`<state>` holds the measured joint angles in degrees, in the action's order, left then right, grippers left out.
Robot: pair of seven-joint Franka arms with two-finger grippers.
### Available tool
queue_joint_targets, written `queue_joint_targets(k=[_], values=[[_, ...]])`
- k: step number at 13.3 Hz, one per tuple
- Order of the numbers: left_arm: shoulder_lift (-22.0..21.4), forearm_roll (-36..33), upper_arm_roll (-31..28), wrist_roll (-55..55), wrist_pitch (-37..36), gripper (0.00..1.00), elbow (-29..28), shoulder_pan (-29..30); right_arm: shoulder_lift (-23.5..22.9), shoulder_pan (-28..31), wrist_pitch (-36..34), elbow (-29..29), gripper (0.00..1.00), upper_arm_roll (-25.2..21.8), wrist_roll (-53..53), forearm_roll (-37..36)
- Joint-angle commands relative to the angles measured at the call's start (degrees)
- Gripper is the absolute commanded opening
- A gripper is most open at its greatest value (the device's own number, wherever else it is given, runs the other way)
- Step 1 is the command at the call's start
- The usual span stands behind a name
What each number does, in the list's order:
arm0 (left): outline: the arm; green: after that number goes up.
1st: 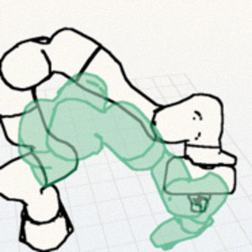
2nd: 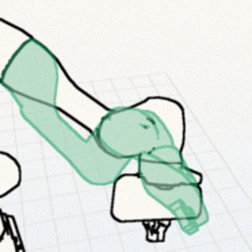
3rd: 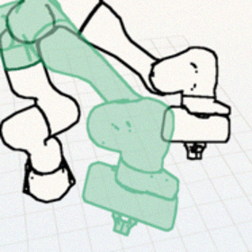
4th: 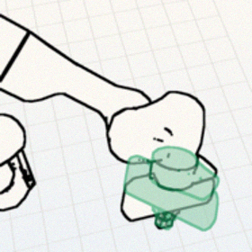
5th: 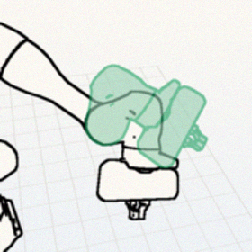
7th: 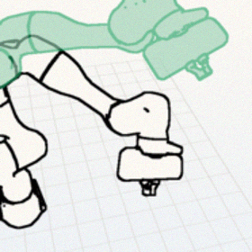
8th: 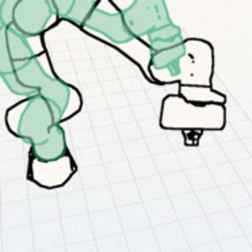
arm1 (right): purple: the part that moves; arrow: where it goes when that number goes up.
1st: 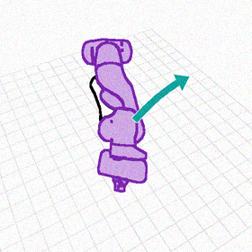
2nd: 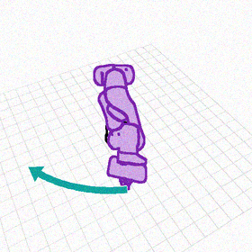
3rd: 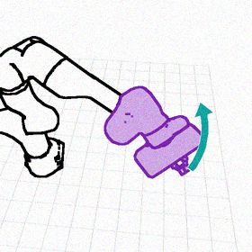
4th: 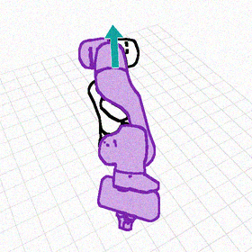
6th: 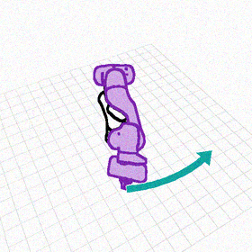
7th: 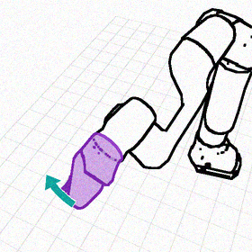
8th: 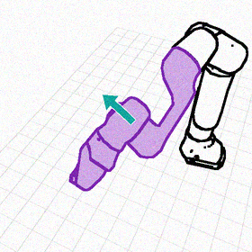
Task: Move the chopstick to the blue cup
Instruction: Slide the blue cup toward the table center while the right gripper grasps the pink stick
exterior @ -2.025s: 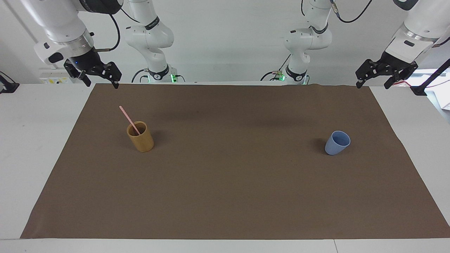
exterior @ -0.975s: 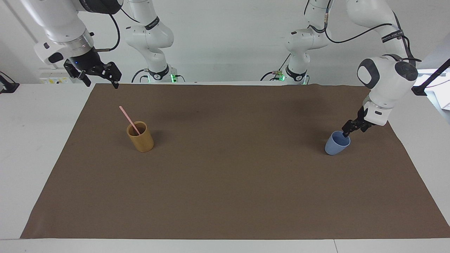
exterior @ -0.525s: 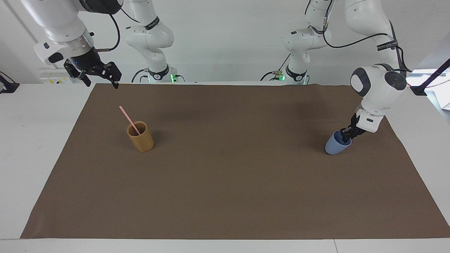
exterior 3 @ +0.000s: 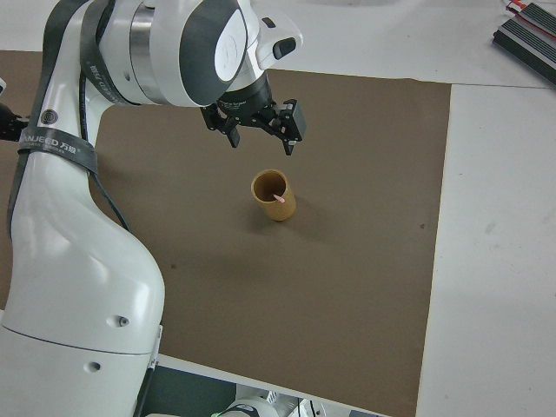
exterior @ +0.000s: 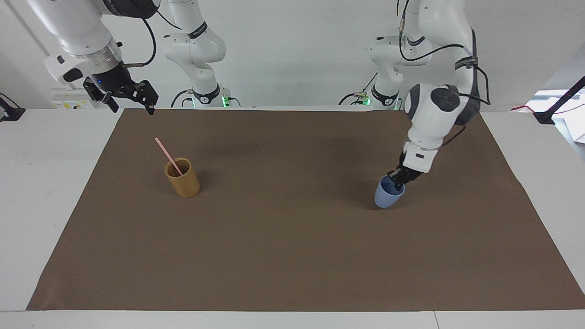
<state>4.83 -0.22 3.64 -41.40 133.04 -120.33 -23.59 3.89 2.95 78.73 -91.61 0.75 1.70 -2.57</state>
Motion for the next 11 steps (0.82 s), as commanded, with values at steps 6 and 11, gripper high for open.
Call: queue_joint_targets(k=[6,11], values=[[3.25,0.48,-1.09,-9.75,1.53,0.29,1.23,-10.16,4.53,1.7,7.35,-10.03,1.0,1.01,-20.01,3.7],[2.11,0.3,-1.7,-9.05,-6.28,1.0,9.04,-9.2,4.47,2.49,23.03,-25.53,1.0,0.74,-47.64,5.65]])
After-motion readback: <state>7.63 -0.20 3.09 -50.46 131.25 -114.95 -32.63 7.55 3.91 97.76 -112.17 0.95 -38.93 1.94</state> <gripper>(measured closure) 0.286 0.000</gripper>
